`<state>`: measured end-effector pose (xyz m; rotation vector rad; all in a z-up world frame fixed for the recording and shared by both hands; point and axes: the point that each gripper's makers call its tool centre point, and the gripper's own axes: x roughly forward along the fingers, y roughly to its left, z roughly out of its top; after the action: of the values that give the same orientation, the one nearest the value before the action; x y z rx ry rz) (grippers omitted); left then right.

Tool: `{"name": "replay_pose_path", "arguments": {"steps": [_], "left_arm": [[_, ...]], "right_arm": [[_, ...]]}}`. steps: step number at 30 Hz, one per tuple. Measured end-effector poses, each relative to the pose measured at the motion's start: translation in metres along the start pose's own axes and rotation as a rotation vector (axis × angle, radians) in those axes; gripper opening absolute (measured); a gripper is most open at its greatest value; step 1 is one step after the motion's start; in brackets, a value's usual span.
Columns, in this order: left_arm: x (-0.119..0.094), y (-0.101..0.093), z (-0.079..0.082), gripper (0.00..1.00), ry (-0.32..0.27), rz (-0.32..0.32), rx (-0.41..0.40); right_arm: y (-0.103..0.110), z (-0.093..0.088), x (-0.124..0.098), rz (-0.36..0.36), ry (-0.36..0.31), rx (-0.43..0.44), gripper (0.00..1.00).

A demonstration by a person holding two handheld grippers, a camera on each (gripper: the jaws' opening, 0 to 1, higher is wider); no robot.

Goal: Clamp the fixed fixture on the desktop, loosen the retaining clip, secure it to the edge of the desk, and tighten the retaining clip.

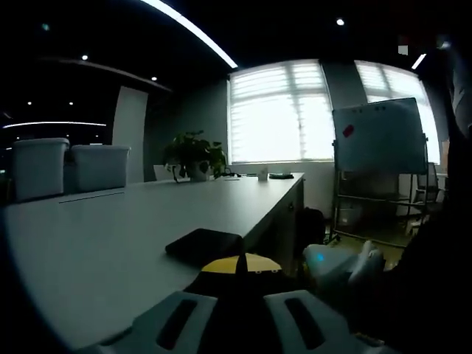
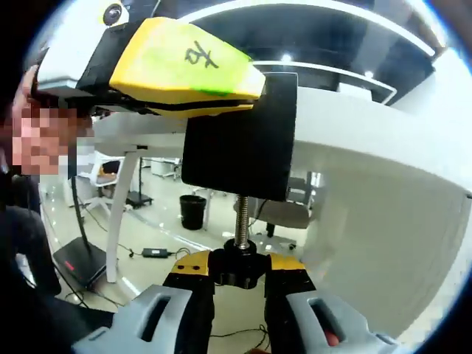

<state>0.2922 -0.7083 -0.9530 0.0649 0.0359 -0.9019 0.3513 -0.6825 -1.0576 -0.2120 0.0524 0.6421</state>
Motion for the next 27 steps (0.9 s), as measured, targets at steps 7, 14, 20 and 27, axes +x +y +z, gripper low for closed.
{"name": "replay_pose_path", "arguments": {"steps": [7,14,20,27], "left_arm": [[0.001,0.001,-0.002,0.01,0.021,-0.004,0.01],[0.002,0.0,-0.002,0.01,0.042,-0.001,0.014],[0.004,-0.002,-0.002,0.01,0.056,-0.001,0.019],[0.004,-0.003,-0.002,0.01,0.06,-0.007,0.019]], "right_arm": [[0.016,0.001,0.002,0.357,-0.067,0.002,0.23],[0.024,0.002,0.003,0.589,-0.123,0.001,0.23],[0.018,0.0,0.005,0.432,-0.082,-0.056,0.26],[0.009,-0.006,-0.009,0.115,-0.019,0.012,0.33]]}}
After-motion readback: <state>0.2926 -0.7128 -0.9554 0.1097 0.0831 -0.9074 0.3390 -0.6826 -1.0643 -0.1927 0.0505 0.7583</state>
